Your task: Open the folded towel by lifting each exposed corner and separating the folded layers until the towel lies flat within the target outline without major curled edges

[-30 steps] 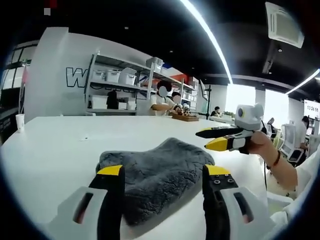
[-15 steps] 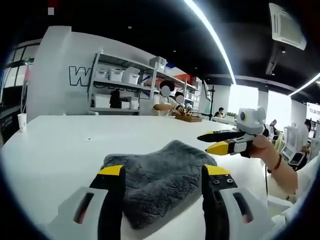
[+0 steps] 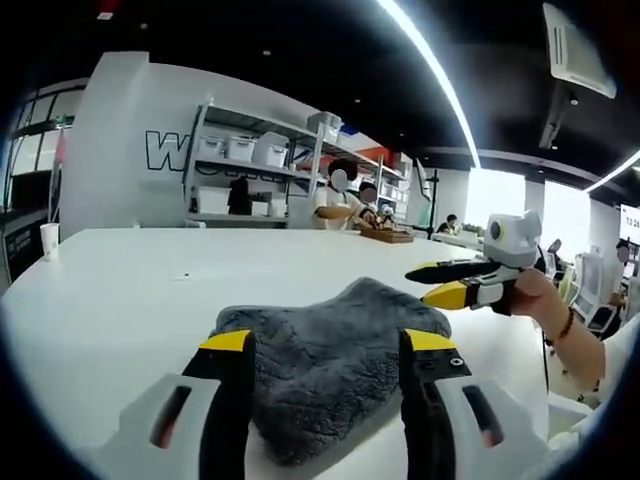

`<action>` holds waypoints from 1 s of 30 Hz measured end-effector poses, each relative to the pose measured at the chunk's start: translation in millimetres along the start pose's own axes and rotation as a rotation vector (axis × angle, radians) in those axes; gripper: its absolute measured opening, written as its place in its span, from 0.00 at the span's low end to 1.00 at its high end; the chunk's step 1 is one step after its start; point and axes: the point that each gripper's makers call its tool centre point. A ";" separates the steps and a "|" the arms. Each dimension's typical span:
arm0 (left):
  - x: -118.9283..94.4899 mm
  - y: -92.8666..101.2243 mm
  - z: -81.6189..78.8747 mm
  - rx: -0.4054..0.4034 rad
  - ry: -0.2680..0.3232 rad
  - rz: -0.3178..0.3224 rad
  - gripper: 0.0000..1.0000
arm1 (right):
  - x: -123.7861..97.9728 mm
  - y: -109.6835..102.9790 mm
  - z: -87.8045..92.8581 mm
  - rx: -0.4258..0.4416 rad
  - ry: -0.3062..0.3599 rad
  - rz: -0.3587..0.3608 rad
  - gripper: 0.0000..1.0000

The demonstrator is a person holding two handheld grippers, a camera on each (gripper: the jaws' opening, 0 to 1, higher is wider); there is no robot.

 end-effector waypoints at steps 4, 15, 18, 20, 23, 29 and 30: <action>-0.2 -0.3 1.1 0.005 -0.008 -0.005 0.58 | 3.3 0.0 2.1 -0.013 -0.014 0.007 0.42; 2.4 -6.0 2.1 -0.012 -0.013 -0.016 0.57 | 6.7 1.8 -1.2 -0.018 -0.022 0.014 0.41; 2.8 -6.4 1.9 -0.015 -0.011 -0.017 0.57 | 8.0 2.4 -0.4 -0.021 -0.030 0.019 0.41; 2.3 -5.5 2.2 -0.016 -0.010 -0.016 0.57 | 8.1 2.6 -0.6 -0.021 -0.028 0.022 0.41; 3.1 -5.4 4.2 -0.010 -0.015 -0.021 0.58 | 8.8 3.6 -0.9 -0.017 -0.028 0.025 0.41; 7.1 -7.1 5.9 -0.011 -0.016 -0.034 0.58 | 10.9 3.5 0.4 -0.019 -0.035 0.029 0.41; 7.5 -6.7 5.9 -0.010 -0.016 -0.033 0.58 | 11.4 4.6 1.0 -0.018 -0.037 0.035 0.41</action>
Point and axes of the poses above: the point that each gripper's makers call its tool centre point, and the gripper's own axes: x roughly forward along the fingers, y roughly to its right, z roughly out of its underside, and after that the axes turned 12 degrees about -y, right-handed
